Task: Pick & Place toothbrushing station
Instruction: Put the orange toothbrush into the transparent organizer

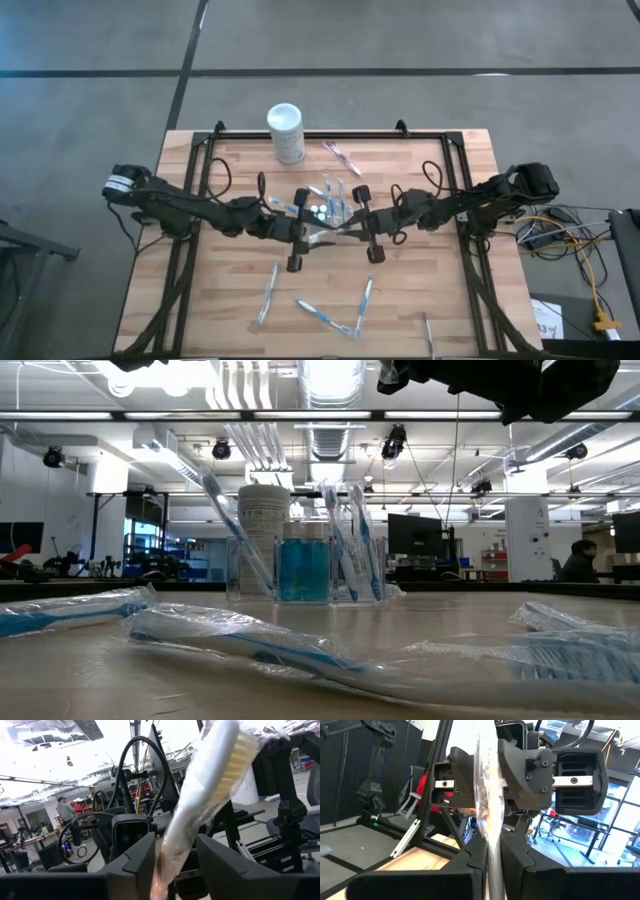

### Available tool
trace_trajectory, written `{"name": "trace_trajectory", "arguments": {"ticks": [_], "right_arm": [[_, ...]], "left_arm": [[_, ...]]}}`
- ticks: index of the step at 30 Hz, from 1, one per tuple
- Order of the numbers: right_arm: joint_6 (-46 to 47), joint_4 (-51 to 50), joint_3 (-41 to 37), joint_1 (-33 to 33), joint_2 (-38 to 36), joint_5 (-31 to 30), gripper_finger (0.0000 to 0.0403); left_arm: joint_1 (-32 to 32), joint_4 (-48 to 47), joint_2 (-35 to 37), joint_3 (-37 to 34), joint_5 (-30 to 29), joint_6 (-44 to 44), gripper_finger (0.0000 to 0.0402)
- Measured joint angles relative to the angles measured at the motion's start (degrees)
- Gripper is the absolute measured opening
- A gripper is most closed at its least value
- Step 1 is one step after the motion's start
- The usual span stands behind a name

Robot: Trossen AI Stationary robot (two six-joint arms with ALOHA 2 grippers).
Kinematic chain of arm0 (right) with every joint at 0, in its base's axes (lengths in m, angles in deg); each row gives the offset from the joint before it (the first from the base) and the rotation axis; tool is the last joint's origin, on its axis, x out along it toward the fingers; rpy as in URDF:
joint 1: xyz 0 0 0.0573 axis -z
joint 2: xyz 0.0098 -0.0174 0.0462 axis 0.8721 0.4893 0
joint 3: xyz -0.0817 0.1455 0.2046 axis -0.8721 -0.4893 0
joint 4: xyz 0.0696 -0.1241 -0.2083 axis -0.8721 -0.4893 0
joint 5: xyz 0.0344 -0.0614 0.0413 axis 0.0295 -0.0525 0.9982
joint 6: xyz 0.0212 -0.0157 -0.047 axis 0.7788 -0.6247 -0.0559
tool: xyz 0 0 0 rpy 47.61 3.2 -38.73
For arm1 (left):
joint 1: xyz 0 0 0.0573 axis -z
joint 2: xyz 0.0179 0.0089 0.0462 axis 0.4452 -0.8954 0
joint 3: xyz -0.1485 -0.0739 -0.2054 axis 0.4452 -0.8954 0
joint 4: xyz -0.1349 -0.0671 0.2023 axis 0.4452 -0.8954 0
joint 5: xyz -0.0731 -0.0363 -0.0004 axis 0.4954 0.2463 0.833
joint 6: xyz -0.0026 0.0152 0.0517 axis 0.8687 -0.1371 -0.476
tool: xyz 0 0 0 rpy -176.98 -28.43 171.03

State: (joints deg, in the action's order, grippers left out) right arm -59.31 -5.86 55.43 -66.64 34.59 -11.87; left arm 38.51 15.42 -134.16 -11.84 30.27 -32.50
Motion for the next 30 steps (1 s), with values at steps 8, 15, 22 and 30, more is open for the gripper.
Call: {"name": "trace_trajectory", "arguments": {"ticks": [8,15,22,30], "right_arm": [[-0.43,-0.51,-0.18,-0.07,0.01,0.01,0.0029],[2.27,-8.40,0.37,-0.03,-0.68,-4.37,0.0094],[5.57,-19.18,0.13,0.00,-4.26,-10.36,0.0175],[6.99,-23.64,-2.40,-0.07,-9.73,-10.29,0.0194]], "left_arm": [[-0.02,0.09,-0.24,0.24,-0.57,-0.70,0.0022],[0.02,-1.78,0.86,0.24,-2.08,-1.03,0.0022],[1.12,-13.29,9.38,0.12,-9.99,0.98,0.0022],[6.61,-16.33,16.89,-6.77,-26.76,4.37,0.0022]]}}
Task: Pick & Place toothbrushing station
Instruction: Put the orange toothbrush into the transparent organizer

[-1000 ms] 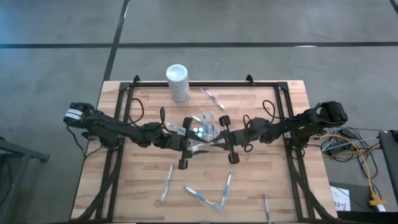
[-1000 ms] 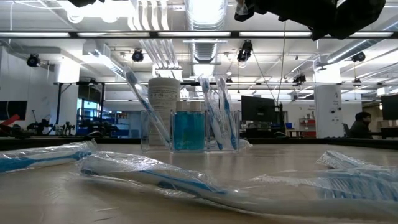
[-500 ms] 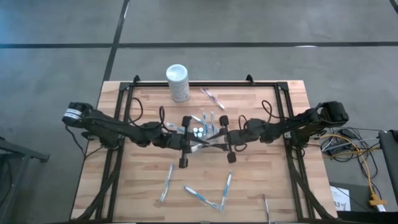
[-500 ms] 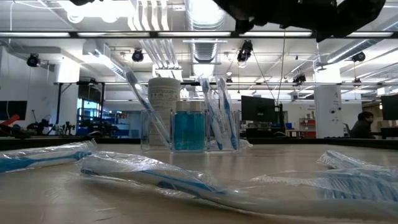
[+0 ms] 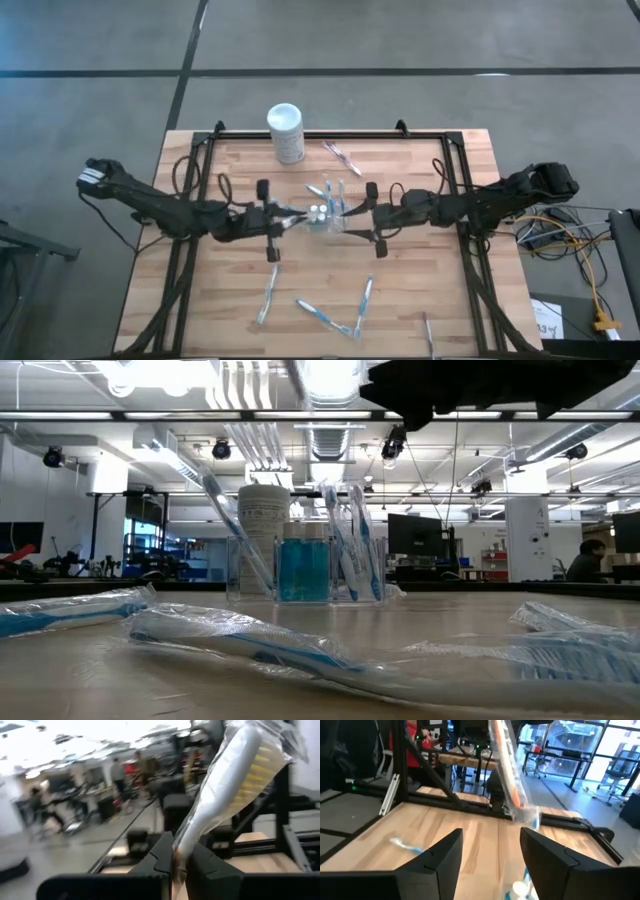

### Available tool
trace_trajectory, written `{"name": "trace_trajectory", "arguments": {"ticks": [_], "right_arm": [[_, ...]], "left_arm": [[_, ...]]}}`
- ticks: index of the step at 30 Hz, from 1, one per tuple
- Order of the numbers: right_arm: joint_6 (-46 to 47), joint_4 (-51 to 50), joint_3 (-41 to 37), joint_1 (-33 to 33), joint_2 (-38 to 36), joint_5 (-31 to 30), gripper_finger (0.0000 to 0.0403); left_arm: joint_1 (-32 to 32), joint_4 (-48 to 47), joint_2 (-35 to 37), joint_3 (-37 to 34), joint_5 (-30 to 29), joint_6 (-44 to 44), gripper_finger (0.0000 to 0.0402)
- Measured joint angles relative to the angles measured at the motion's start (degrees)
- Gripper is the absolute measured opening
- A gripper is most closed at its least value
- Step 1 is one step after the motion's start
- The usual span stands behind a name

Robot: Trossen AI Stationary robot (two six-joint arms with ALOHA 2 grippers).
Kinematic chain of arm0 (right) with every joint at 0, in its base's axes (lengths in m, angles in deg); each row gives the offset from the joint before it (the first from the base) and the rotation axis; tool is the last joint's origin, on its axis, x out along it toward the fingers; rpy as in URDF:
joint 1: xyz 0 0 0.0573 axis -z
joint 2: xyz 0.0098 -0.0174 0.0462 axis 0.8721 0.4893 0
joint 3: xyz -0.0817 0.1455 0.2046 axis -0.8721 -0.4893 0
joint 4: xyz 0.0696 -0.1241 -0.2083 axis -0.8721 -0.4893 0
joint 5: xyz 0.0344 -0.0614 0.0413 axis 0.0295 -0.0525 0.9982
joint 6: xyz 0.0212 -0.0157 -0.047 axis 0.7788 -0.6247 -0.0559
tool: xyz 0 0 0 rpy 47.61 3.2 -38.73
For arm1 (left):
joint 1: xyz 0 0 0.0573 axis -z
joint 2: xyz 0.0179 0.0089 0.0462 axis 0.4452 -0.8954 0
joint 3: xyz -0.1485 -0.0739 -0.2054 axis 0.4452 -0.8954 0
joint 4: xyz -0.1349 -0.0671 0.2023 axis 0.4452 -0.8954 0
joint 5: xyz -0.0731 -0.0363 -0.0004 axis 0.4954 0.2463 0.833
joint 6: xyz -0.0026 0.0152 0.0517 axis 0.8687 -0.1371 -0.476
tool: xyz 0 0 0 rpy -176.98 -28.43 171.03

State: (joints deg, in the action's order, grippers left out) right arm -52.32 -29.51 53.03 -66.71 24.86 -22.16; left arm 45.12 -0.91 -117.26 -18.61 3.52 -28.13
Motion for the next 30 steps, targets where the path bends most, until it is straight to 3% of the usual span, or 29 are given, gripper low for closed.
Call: {"name": "trace_trajectory", "arguments": {"ticks": [6,13,30], "right_arm": [[1.00,0.49,-4.60,-0.01,-3.92,0.02,0.0189],[3.62,2.20,-8.08,-0.23,-6.46,0.14,0.0189],[2.64,1.41,-8.22,-0.23,-6.87,0.20,0.0189]], "left_arm": [[3.36,3.38,0.92,-9.21,-11.24,7.20,0.0022],[2.95,4.85,0.14,-15.36,-22.57,14.45,0.0022],[-0.91,10.53,-9.88,-18.17,-23.79,27.33,0.0021]]}}
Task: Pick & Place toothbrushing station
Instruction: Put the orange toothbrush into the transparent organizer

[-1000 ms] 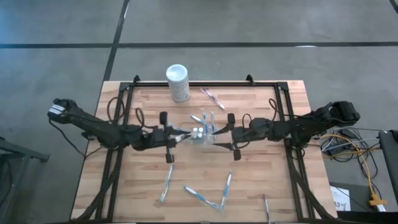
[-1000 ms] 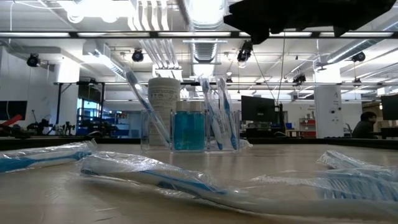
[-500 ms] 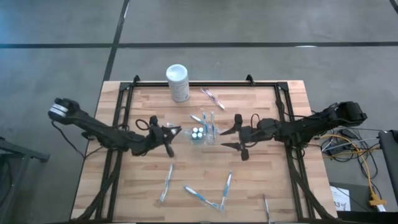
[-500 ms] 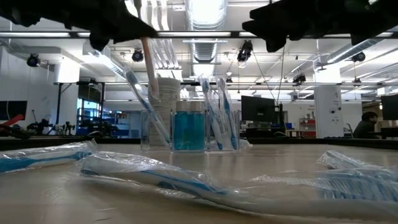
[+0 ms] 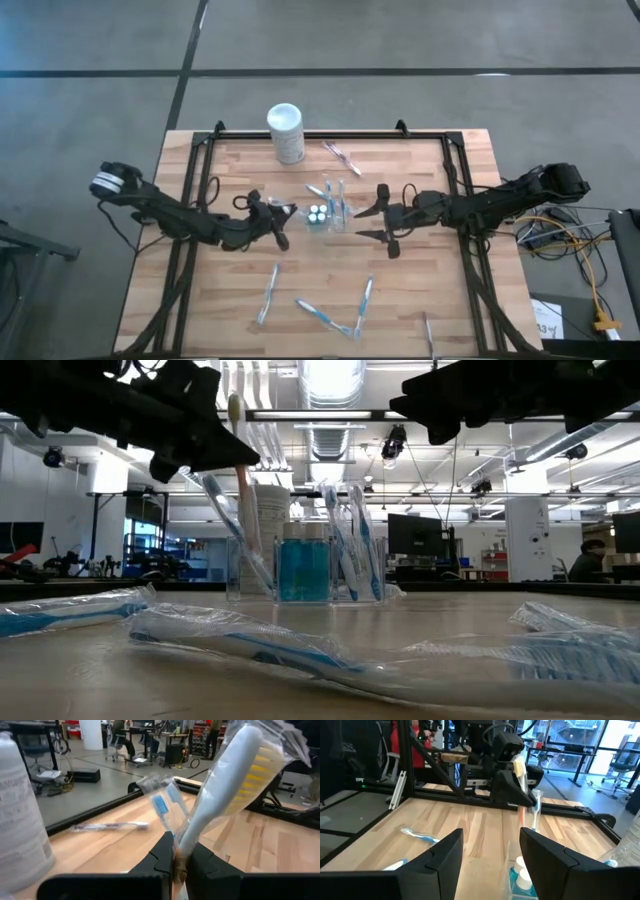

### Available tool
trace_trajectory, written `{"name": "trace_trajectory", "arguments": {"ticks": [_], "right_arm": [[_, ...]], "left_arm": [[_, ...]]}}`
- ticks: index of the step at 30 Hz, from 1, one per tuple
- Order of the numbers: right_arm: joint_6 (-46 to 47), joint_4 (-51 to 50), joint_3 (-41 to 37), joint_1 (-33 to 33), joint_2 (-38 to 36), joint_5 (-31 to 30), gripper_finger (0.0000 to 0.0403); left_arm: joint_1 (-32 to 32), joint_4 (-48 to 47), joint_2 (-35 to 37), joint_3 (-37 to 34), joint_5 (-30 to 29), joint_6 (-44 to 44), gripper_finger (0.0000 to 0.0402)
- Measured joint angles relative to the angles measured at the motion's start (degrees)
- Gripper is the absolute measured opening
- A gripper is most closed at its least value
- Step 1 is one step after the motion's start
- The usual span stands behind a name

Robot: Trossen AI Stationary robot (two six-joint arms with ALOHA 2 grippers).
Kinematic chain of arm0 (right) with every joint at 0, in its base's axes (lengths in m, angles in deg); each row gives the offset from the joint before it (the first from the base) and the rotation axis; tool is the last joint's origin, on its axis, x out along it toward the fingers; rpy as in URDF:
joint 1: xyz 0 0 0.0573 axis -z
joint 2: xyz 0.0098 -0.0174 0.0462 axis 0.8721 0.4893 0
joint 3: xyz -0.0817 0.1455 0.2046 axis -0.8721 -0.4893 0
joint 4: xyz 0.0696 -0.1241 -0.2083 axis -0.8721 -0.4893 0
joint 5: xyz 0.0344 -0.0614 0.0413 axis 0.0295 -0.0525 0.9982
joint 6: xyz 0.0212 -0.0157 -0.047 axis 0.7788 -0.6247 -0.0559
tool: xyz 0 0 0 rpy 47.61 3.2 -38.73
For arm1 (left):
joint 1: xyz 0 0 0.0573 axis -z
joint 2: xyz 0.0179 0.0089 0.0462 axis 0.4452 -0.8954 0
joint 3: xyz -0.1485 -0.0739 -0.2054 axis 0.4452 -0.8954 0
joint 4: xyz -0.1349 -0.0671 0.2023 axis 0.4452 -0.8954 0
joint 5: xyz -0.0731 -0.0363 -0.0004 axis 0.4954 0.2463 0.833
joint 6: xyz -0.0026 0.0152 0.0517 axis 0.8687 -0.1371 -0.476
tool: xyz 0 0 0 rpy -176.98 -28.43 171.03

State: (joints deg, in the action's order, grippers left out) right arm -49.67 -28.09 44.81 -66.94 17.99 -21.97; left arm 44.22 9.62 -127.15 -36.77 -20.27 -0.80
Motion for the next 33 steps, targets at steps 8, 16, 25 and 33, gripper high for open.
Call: {"name": "trace_trajectory", "arguments": {"ticks": [8,16,25,33], "right_arm": [[0.17,0.04,-0.07,0.00,0.01,0.00,0.0189],[0.17,0.02,-0.07,0.00,0.05,-0.02,0.0189],[0.22,-0.04,-0.09,0.00,0.05,-0.02,0.0189],[-0.01,-0.14,-0.11,0.00,0.05,-0.02,0.0189]], "left_arm": [[-1.64,2.28,-5.87,-0.05,-3.27,8.37,0.0024],[-2.12,5.59,-10.97,-0.05,-3.57,8.77,0.0024],[-3.10,5.41,-11.65,-0.05,2.30,8.70,0.0077],[-3.06,4.65,-6.28,-0.05,3.77,2.78,0.0149]]}}
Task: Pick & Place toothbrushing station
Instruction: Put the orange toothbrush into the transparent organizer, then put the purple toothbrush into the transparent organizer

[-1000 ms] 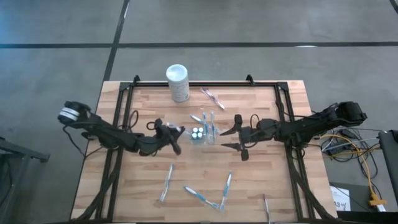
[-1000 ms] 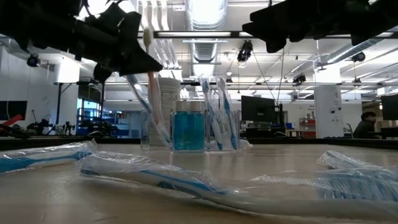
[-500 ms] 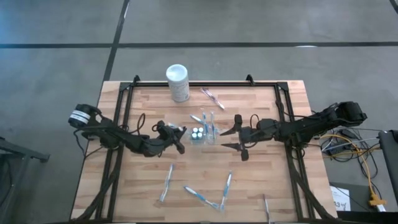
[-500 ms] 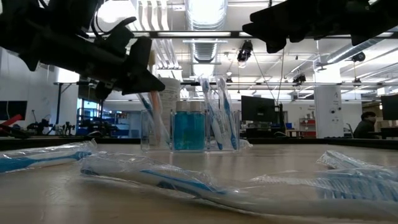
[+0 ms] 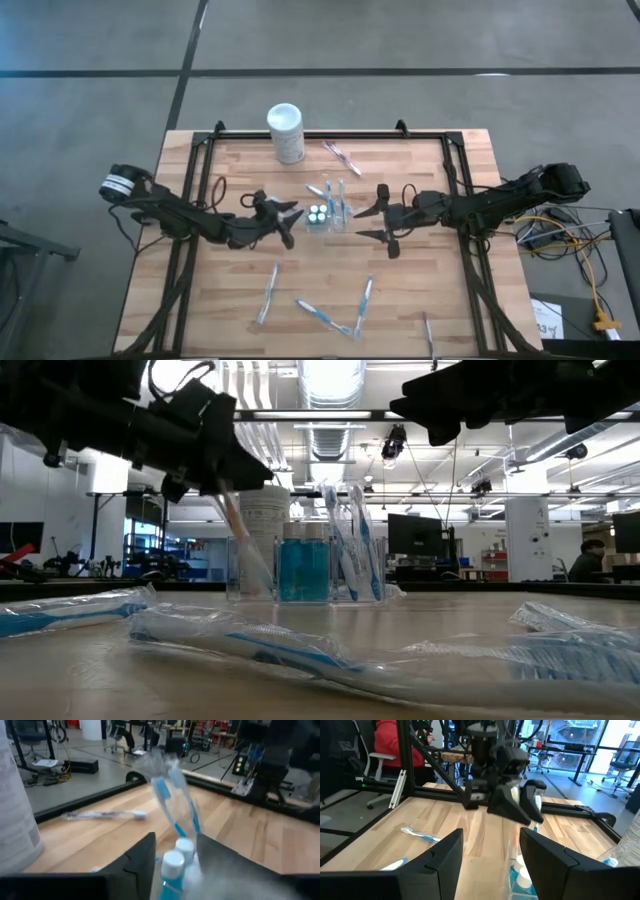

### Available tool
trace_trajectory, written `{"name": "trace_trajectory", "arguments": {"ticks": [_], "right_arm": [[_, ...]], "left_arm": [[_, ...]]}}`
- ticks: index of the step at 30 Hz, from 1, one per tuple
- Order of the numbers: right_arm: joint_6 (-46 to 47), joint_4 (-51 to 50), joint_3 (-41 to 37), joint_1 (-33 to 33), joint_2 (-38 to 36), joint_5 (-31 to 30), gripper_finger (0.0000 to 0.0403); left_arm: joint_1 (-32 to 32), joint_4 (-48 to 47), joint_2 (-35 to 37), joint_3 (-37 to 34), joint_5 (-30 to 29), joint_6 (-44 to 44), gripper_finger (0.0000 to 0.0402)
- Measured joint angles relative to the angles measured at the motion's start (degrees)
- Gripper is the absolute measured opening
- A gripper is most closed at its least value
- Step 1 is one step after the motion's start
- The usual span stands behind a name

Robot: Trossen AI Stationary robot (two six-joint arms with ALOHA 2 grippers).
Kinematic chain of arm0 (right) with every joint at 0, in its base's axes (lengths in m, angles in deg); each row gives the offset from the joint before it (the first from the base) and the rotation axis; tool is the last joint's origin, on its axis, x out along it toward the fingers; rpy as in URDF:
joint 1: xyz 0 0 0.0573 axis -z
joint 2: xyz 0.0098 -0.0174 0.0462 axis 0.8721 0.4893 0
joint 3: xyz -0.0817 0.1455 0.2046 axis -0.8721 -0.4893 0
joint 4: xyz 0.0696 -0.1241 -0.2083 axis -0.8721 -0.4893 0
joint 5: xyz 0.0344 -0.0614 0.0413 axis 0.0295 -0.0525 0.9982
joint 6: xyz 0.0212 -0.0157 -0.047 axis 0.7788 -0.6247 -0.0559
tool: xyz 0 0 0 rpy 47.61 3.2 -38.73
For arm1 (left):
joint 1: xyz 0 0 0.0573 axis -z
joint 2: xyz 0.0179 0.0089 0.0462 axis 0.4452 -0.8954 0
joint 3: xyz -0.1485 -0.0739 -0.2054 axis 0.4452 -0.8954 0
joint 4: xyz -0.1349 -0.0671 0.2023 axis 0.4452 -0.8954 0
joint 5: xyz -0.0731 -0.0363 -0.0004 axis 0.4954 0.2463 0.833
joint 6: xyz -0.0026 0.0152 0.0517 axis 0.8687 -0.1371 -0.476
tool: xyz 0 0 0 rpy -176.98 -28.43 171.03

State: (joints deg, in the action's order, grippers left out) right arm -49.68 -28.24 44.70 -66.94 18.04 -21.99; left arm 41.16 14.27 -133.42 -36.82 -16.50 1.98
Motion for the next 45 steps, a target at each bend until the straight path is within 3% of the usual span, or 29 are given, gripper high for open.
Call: {"name": "trace_trajectory", "arguments": {"ticks": [11,15,19,25,32,39,45], "right_arm": [[-0.25,-0.29,-0.17,0.02,0.00,0.00,0.0189],[-0.27,-0.29,-0.20,0.01,0.00,0.00,0.0189],[-0.25,-0.29,-0.20,0.00,0.00,0.00,0.0189],[-0.25,-1.23,-0.28,0.01,0.00,0.00,0.0189],[-0.01,-1.56,-0.28,0.00,0.00,0.00,0.0189],[0.41,-1.99,-0.28,0.00,0.00,0.00,0.0189],[2.32,-2.51,-0.31,-0.02,0.00,-2.52,0.0189]], "left_arm": [[0.13,-11.77,17.73,1.58,1.02,-8.30,0.0215],[0.26,-24.48,25.79,5.60,4.27,-10.05,0.0218],[1.13,-43.83,31.39,12.31,10.90,-9.28,0.0216],[6.38,-62.52,32.00,19.11,22.14,-3.98,0.0169],[16.06,-66.24,28.23,19.74,26.77,-3.67,0.0083],[21.15,-68.55,25.66,19.71,26.96,4.52,0.0010],[22.94,-68.60,23.57,19.65,28.32,4.94,0.0014]]}}
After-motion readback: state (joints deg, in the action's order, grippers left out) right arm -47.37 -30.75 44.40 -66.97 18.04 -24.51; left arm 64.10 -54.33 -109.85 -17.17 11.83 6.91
